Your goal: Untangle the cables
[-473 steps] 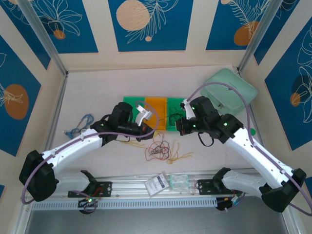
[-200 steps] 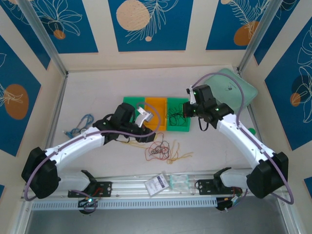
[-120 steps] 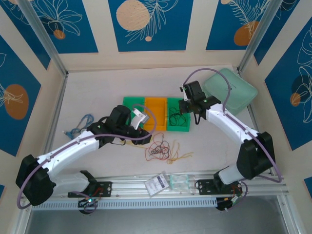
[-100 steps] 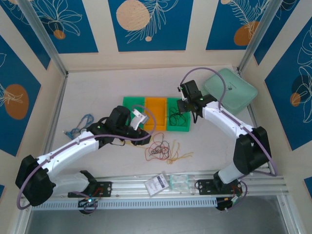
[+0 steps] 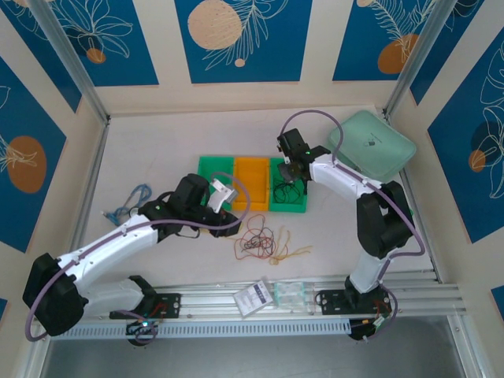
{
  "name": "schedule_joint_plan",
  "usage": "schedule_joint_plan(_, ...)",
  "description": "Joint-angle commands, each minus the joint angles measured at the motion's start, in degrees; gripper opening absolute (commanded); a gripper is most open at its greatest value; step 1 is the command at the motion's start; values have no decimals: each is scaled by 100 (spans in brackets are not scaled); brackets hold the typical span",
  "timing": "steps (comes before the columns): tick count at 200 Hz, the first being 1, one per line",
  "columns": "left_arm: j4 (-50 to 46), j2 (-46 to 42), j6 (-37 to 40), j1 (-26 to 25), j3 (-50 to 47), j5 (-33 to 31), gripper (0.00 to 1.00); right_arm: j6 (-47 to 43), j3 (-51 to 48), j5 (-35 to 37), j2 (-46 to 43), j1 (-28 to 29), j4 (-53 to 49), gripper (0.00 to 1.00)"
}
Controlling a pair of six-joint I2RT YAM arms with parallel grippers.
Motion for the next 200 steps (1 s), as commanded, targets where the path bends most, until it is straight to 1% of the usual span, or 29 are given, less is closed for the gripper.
schedule_joint_plan(1,-111,-118,34,60,-133,-83,34,149,50,58,-427,20,-196,28)
schedule_joint_plan(15,-85,-87,7,60,-190,-118,33,213,-32,-29,-760,27,-308,28)
schedule_joint_plan(31,-120,-43,-28,61,-281,-194,31,366,-125,-412,-1185,90,-617,28)
schedule_joint_plan(44,-134,-28,-71,65,-394,-223,31,507,-300,-959,-1567,200,-872,28)
schedule_joint_plan(56,-129,-38,-105,63,-506,-240,31,669,-508,-1686,-1892,283,-1140,28)
schedule_joint_plan(64,-119,-54,-132,67,-576,-239,31,789,-732,-2122,-2105,395,-1217,28)
schedule_joint_plan(75,-93,-81,-166,65,-665,-248,31,904,-1121,-2546,-2492,634,-1196,28)
schedule_joint_plan(97,-30,-94,-203,59,-785,-285,31,1399,-1803,-2909,-3022,1092,-1144,28)
schedule_joint_plan(112,79,-44,-253,67,-855,-225,31,1726,-2210,-2961,-3207,1326,-952,28)
schedule_joint_plan(134,296,64,-334,59,-925,-107,31,1831,-2561,-2953,-3195,1625,-530,27)
schedule_joint_plan(149,371,118,-361,60,-938,-59,31,1794,-2613,-2996,-3054,1750,-219,26)
schedule_joint_plan(188,439,89,-413,67,-979,-71,31,1681,-2474,-3271,-2404,1770,264,26)
schedule_joint_plan(200,443,75,-422,59,-997,-85,31,1657,-2428,-3235,-2155,1758,314,26)
